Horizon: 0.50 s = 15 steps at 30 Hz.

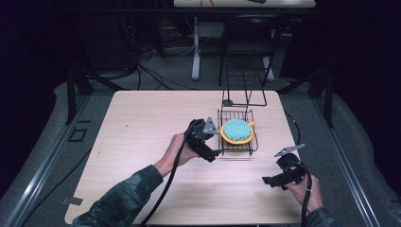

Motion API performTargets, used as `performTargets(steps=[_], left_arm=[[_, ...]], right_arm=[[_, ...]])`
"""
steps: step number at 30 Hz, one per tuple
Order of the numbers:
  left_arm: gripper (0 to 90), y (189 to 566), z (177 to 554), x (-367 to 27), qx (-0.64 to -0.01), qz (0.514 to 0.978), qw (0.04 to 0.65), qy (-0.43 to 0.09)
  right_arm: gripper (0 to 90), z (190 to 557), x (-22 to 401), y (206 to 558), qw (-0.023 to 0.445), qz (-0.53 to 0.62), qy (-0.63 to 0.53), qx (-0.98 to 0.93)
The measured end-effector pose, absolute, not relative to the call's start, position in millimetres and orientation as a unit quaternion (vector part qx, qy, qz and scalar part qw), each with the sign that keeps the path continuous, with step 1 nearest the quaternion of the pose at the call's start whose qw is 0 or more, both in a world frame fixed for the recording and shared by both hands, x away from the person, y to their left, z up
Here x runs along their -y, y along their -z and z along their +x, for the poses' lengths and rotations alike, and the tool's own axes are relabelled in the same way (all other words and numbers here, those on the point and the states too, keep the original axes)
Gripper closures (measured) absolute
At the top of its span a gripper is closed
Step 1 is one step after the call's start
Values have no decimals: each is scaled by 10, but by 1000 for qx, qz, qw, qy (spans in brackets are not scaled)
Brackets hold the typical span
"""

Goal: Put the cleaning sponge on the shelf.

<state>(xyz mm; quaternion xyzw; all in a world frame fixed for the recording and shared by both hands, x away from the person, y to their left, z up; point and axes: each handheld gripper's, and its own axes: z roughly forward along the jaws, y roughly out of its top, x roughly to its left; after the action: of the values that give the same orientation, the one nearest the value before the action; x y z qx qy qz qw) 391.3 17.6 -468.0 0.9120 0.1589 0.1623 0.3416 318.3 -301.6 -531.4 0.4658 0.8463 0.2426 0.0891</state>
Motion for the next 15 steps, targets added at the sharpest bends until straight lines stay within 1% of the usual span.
performTargets(steps=[5,15], left_arm=[[2,4623,3824,-340,-168,911,333,-174],[1,4601,3699,-802,-215,908,311,-182]], right_arm=[[52,3184,3016,5319,89,466,-243,-846],[52,3182,3014,5328,87,469,-243,-845]])
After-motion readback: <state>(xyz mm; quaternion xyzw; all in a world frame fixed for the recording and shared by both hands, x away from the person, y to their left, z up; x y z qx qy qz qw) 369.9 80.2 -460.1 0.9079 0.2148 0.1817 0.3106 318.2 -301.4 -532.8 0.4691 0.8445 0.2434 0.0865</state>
